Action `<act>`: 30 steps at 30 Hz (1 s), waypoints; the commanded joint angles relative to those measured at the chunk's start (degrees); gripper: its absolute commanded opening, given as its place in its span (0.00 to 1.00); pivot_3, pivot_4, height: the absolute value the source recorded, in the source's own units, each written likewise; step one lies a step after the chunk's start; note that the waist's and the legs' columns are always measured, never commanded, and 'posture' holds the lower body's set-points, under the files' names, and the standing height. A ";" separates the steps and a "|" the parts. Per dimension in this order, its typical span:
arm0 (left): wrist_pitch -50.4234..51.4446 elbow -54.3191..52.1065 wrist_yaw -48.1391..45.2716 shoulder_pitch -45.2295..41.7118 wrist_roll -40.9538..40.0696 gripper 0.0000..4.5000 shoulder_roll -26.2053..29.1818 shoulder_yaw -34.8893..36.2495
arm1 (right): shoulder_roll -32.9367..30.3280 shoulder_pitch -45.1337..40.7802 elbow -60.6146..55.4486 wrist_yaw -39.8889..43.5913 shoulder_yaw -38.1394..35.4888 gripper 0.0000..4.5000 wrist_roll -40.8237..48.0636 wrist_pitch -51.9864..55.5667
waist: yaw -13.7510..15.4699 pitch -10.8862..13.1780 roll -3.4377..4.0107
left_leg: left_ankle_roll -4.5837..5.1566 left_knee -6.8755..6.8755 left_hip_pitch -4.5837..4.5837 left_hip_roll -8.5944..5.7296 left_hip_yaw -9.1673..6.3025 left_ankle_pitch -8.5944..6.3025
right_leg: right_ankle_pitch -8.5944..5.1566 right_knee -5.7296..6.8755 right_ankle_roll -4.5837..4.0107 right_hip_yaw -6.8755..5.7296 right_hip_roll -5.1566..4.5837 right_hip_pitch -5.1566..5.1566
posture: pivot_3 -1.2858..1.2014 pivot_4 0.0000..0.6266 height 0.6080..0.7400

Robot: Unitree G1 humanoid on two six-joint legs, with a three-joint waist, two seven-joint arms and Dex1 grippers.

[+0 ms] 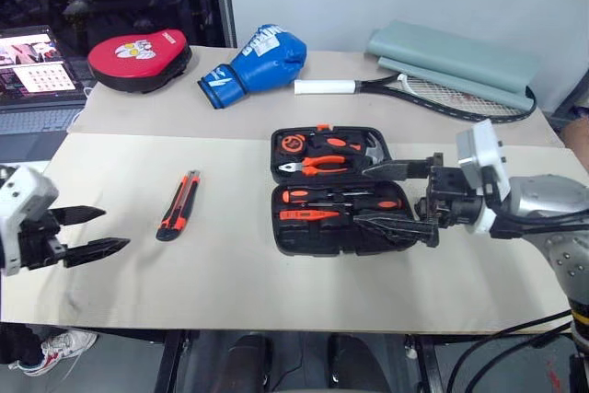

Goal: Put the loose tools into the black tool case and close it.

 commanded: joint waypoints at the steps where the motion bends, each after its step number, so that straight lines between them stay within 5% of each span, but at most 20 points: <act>1: 10.81 -3.77 5.54 -5.60 -0.99 0.99 4.24 -8.06 | 0.30 -0.40 -1.33 0.08 -0.98 1.00 0.21 -0.62 | -0.20 0.00 0.00 | -0.02 -0.03 -0.01 0.00 0.03 0.00 | 0.00 0.03 0.00 0.03 0.04 -0.03 | 0.52 0.24 0.97; 6: 39.17 3.54 18.40 -33.91 0.39 0.99 -1.49 -27.14 | 1.90 2.99 -5.02 -2.70 -1.05 1.00 0.03 -0.68 | -0.04 0.02 -0.04 | -0.11 0.00 -0.03 -0.02 -0.06 0.02 | -0.04 0.15 -0.05 -0.02 0.35 -0.01 | 0.52 0.24 0.97; 8: 42.72 5.81 20.87 -39.07 1.35 0.99 -2.07 -32.84 | 2.62 4.16 -6.28 -3.64 -1.01 1.00 -0.14 -0.78 | -0.19 0.01 -0.06 | -0.11 0.06 -0.01 -0.10 0.00 0.03 | -0.04 0.37 -0.01 0.03 0.39 0.02 | 0.52 0.24 0.97; 18: 41.31 12.85 24.16 -47.63 2.36 0.99 -3.91 -48.16 | 5.60 7.14 -10.24 -9.18 -0.52 1.00 -0.17 -0.54 | -1.61 0.03 -0.09 | -0.11 0.03 0.00 -0.08 0.06 0.03 | -0.09 0.31 0.03 0.16 0.41 -0.06 | 0.52 0.24 0.97; 25: 41.19 16.46 26.03 -48.11 2.35 0.99 -8.42 -50.38 | 5.93 7.55 -11.46 -11.21 -0.65 1.00 -0.37 -0.87 | -1.25 0.03 -0.08 | -0.12 0.10 0.05 -0.09 0.05 0.05 | -0.09 0.35 0.03 0.17 0.39 0.01 | 0.52 0.24 0.97; 30: 39.86 16.66 26.70 -46.19 2.19 0.68 -8.85 -49.62 | 5.17 7.42 -11.86 -11.37 -1.67 1.00 0.21 -0.81 | -1.20 0.01 -0.05 | -0.16 0.10 0.22 -0.09 0.06 0.08 | -0.09 0.41 0.01 0.21 0.39 0.12 | 0.52 0.24 0.97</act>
